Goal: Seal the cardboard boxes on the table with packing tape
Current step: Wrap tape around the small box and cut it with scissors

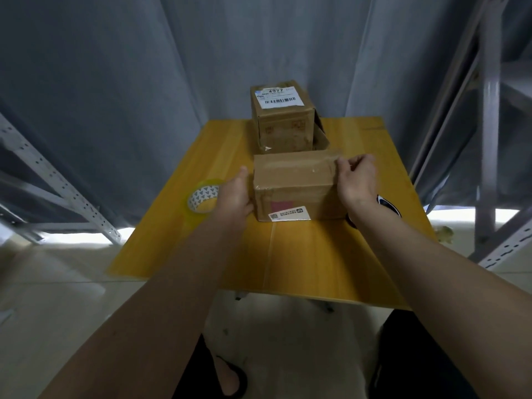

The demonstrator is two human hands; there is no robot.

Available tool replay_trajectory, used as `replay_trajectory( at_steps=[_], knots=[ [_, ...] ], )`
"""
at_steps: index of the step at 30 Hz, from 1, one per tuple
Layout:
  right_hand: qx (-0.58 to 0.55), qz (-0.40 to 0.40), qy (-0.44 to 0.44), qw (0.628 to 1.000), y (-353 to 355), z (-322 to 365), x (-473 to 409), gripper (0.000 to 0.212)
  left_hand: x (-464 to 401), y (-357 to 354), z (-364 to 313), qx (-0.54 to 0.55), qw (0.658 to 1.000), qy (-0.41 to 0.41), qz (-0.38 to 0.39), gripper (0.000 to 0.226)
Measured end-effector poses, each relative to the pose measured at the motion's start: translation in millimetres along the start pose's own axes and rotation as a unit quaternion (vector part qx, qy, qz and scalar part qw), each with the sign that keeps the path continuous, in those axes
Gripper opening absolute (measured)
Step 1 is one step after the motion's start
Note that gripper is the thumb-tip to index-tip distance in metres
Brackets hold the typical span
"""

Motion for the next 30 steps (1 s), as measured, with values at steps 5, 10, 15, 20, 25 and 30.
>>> replay_trajectory(
  at_steps=[5, 10, 15, 20, 25, 30],
  knots=[
    [0.180, -0.029, 0.253, 0.950, -8.6, 48.4, 27.8, 0.027, 11.2, 44.1, -23.9, -0.339, 0.874, -0.258, -0.233, 0.033],
    [0.194, 0.041, 0.354, 0.914, -37.4, 65.1, 57.1, 0.023, 11.2, 54.4, -27.3, -0.440, 0.798, -0.336, -0.238, 0.047],
    [0.182, 0.100, 0.408, 0.889, -55.2, 68.7, 82.1, 0.018, -24.7, 60.3, 14.9, -0.593, 0.783, -0.182, -0.044, 0.063],
    [0.188, 0.147, 0.430, 0.870, -68.3, 68.6, 99.8, 0.015, -30.1, 67.8, 16.8, -0.614, 0.760, -0.209, -0.042, 0.048],
    [0.146, 0.186, 0.420, 0.876, -75.7, 74.5, 108.4, 0.015, -6.1, 79.8, -5.6, -0.281, 0.922, -0.264, -0.038, 0.039],
    [0.036, 0.271, 0.350, 0.896, -88.5, 98.8, 110.2, 0.038, 22.4, 76.0, -27.9, -0.103, 0.949, -0.298, -0.007, 0.036]
  ],
)
Point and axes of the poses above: each hand's wrist, its own x-axis away from the middle knuckle, its own y-axis out of the back of the hand, z = x × y, the point moved 8 cm from there along -x, towards the middle knuckle, and after that the axes turned 12 degrees about -x, right-handed, at the moved point
